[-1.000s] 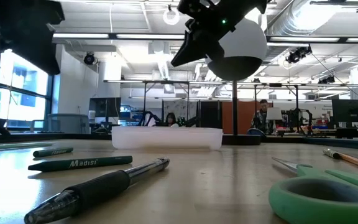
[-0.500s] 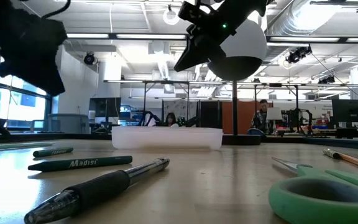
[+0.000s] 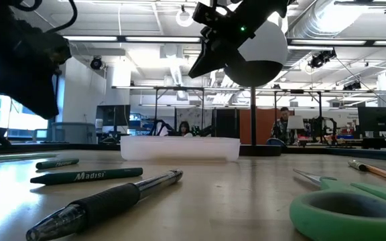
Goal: Pick & place school supplies into a supply box
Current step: Put the light blue pencil into the transparent supply box
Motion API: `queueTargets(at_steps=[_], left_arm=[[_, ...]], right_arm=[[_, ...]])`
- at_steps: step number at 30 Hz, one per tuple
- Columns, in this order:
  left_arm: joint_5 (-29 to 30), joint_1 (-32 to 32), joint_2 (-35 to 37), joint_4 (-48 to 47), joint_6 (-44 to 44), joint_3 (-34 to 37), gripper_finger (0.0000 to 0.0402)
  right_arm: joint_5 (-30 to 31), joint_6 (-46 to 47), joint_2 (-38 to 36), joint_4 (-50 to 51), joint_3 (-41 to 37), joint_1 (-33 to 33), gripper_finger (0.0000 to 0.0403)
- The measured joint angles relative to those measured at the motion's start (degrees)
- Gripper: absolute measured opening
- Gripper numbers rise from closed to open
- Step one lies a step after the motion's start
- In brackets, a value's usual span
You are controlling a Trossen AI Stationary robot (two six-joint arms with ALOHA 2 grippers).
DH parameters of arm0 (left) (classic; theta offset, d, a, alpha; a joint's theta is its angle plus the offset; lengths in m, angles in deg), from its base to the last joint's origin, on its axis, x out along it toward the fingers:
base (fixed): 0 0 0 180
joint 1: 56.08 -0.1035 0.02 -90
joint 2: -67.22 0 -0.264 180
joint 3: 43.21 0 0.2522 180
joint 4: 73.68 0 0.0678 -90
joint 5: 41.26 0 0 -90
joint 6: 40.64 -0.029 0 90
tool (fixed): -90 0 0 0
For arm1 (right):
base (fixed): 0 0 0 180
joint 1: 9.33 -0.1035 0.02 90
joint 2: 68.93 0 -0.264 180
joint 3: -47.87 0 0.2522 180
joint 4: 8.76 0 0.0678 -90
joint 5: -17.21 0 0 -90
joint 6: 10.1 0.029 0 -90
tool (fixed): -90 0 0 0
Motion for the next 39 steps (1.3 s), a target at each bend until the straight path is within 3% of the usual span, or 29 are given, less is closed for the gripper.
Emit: queueTargets(at_steps=[8,16,26,39], left_arm=[[-0.3,0.0,0.2,-0.1,-2.9,-2.3,0.0145],[4.3,1.5,0.7,-11.4,-7.2,-10.9,0.0145],[13.3,12.1,0.7,-20.2,14.8,-7.8,0.0145],[9.8,14.6,0.2,-12.4,19.9,1.1,0.0145]], right_arm=[[0.1,-0.3,0.0,0.2,0.0,0.0,0.0023],[0.1,0.0,0.0,1.3,0.0,0.0,0.0019],[0.1,0.6,0.0,3.7,0.0,0.0,0.0017],[0.0,1.7,0.0,3.5,0.0,0.0,0.0018]])
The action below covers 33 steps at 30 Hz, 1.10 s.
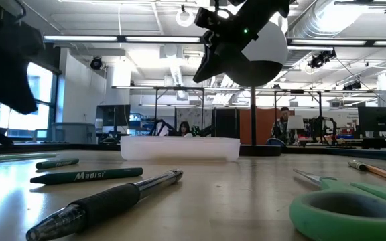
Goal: Pick & place school supplies into a supply box
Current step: Put the light blue pencil into the transparent supply box
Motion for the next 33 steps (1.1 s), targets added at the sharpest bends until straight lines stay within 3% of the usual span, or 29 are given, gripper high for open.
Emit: queueTargets(at_steps=[13,25,33], left_arm=[[-0.2,0.0,0.0,12.1,2.1,10.4,0.0145],[0.0,0.0,0.0,16.1,7.7,16.4,0.0145],[4.0,0.0,0.0,19.5,7.7,18.8,0.0145]], right_arm=[[-0.2,0.0,0.0,-0.3,0.0,0.0,0.0018],[-1.4,0.0,0.0,-0.3,0.0,0.0,0.0018],[-3.0,0.0,0.0,-0.3,0.0,0.0,0.0018]])
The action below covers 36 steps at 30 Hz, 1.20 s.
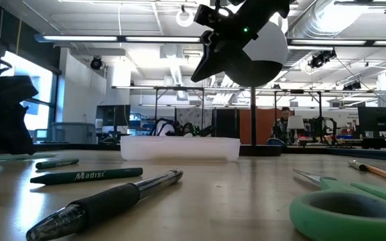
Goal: Pick & place school supplies into a supply box
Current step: Put the light blue pencil into the transparent supply box
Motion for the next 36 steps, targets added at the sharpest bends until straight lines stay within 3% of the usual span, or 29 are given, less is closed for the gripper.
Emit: queueTargets(at_steps=[13,27,36], left_arm=[[2.3,0.0,0.0,3.3,-0.1,-0.3,0.0145],[3.3,0.0,-0.1,-1.3,-2.3,-6.8,0.0145],[4.3,-0.1,-5.8,1.9,-1.3,-6.8,0.0145]], right_arm=[[0.0,0.0,0.0,0.0,0.0,0.0,0.0018],[0.0,0.0,0.0,-0.4,0.0,0.0,0.0016],[0.0,0.0,0.0,-0.4,0.0,0.0,0.0017]])
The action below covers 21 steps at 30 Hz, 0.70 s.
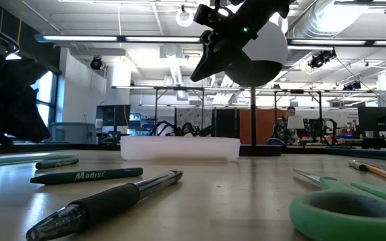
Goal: Pick & place school supplies into a supply box
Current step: Put the light blue pencil into the transparent supply box
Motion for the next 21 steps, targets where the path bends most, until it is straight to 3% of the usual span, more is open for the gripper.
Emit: queueTargets(at_steps=[7,12,16,21], left_arm=[[0.5,-1.7,-7.4,6.9,0.8,0.0,0.0145],[-2.1,-8.1,-12.1,15.8,-8.5,-0.1,0.0145],[-5.8,-13.5,-14.6,16.9,-10.6,-0.5,0.0145],[-1.8,-15.4,-16.9,18.4,-11.6,-0.3,0.0145]], right_arm=[[0.0,0.0,0.0,-0.1,0.0,0.0,0.002],[0.0,0.0,0.0,-0.7,0.0,0.0,0.0017],[0.0,0.0,0.0,-0.9,0.0,0.0,0.0018],[-0.2,-0.2,0.0,-0.9,0.0,0.0,0.0018]])
